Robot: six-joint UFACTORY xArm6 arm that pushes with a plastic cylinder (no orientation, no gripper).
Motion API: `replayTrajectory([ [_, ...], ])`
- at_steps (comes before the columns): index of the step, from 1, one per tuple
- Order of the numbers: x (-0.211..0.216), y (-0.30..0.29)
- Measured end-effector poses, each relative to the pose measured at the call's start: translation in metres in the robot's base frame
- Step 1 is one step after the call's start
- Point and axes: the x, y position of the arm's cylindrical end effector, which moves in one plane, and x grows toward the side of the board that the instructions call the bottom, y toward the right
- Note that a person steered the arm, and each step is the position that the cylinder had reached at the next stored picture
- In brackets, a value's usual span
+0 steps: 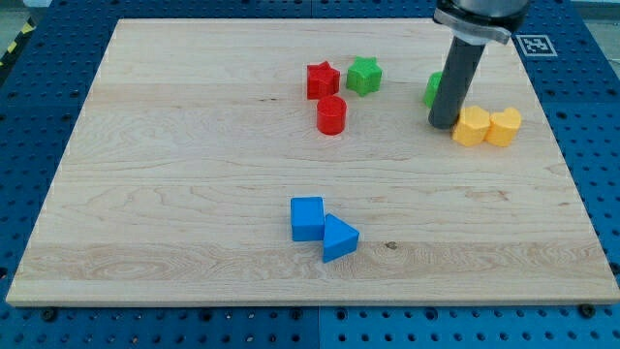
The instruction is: Move the yellow heart top right to the yellow hexagon
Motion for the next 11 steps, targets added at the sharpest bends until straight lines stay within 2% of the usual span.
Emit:
replayTrajectory([
  [2, 0.072, 0.016],
  [3, 0.081, 0.052],
  [4, 0.072, 0.110],
  [5, 0.071, 0.121],
  [7, 0.032, 0.121],
  [11, 0.013, 0.100],
])
